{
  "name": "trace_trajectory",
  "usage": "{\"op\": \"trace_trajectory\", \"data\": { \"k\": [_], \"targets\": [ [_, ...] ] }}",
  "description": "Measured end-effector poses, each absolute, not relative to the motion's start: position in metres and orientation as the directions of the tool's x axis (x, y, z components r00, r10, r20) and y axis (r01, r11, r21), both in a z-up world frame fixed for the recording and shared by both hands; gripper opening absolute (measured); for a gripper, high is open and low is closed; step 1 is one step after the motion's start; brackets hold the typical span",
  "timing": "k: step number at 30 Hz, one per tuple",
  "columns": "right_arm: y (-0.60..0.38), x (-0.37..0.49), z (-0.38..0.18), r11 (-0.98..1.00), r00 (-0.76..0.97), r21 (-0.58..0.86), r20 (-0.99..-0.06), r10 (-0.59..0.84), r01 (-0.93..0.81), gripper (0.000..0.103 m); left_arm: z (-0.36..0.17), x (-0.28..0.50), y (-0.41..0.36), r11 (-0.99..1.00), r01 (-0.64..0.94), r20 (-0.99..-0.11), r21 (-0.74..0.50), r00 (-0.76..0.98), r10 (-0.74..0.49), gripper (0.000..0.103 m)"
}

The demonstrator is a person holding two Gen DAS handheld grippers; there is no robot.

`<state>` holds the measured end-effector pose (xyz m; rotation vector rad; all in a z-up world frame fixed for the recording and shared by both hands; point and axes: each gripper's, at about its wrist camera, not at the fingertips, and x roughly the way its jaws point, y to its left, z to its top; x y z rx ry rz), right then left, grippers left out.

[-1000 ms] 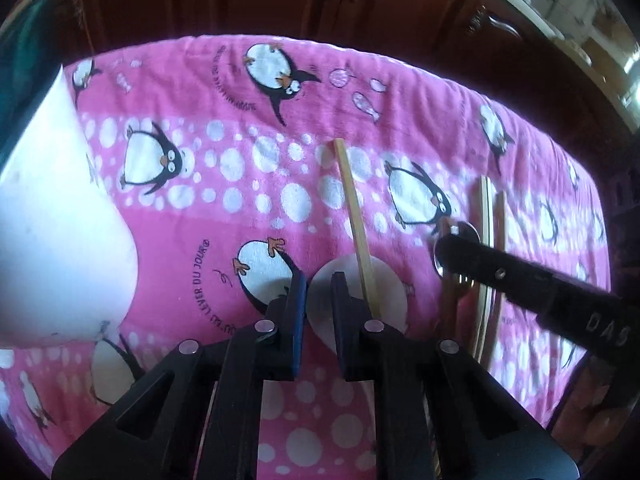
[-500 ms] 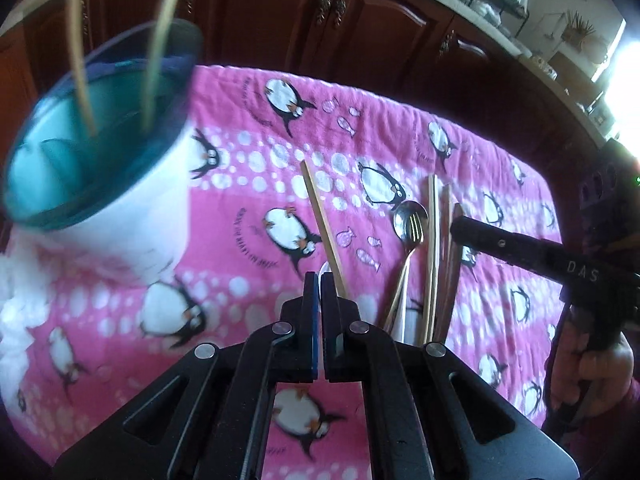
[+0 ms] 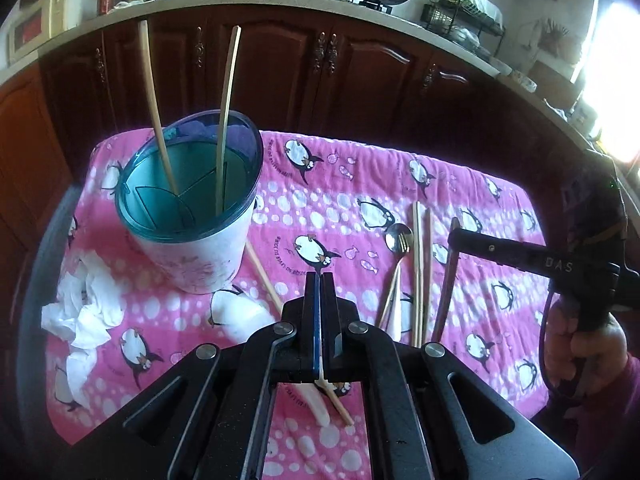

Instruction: Organize utensils

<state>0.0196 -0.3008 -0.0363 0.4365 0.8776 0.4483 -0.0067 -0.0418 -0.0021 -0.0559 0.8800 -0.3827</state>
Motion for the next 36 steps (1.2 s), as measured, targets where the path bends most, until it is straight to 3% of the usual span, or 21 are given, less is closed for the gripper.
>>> {"op": "trace_trajectory", "data": {
  "k": [9, 11, 12, 13, 17, 24, 26, 27, 36],
  "targets": [
    [-0.294, 0.009, -0.027, 0.827, 0.567, 0.523, -0.624, 0.537, -0.208, 0.010, -0.037, -0.006, -0.005, 0.953, 0.161, -0.802, -0.256, 0.516, -0.302, 0.001],
    [-0.294, 0.009, -0.027, 0.828, 0.568, 0.522, -0.625, 0.536, -0.207, 0.010, -0.053, -0.005, 0.002, 0.959, 0.132, -0.820, -0.250, 0.498, -0.282, 0.014],
    [-0.294, 0.008, -0.027, 0.827, 0.567, 0.524, -0.625, 0.536, -0.204, 0.010, -0.063, -0.003, 0.006, 0.962, 0.112, -0.832, -0.250, 0.483, -0.272, 0.030],
    [-0.294, 0.009, -0.028, 0.826, 0.567, 0.527, -0.625, 0.537, -0.201, 0.010, -0.071, -0.001, 0.010, 0.964, 0.094, -0.839, -0.249, 0.476, -0.263, 0.035],
    [-0.297, 0.009, -0.029, 0.826, 0.564, 0.529, -0.629, 0.535, -0.193, 0.010, -0.095, 0.010, 0.022, 0.969, 0.038, -0.858, -0.245, 0.456, -0.235, 0.035],
    [-0.292, 0.016, -0.029, 0.832, 0.553, 0.520, -0.643, 0.530, -0.193, 0.010, -0.116, 0.029, 0.016, 0.956, 0.060, -0.864, -0.288, 0.414, -0.287, 0.035],
    [-0.290, 0.018, -0.030, 0.833, 0.550, 0.518, -0.645, 0.530, -0.195, 0.010, -0.114, 0.036, 0.014, 0.954, 0.076, -0.861, -0.289, 0.415, -0.294, 0.025],
    [-0.288, 0.019, -0.030, 0.833, 0.549, 0.517, -0.646, 0.531, -0.197, 0.010, -0.114, 0.038, 0.012, 0.957, 0.086, -0.866, -0.279, 0.408, -0.289, 0.012],
    [-0.278, 0.009, -0.017, 0.831, 0.558, 0.497, -0.628, 0.543, -0.249, 0.010, -0.073, 0.010, 0.017, 0.945, 0.157, -0.819, -0.288, 0.472, -0.328, 0.002]
  ]
}}
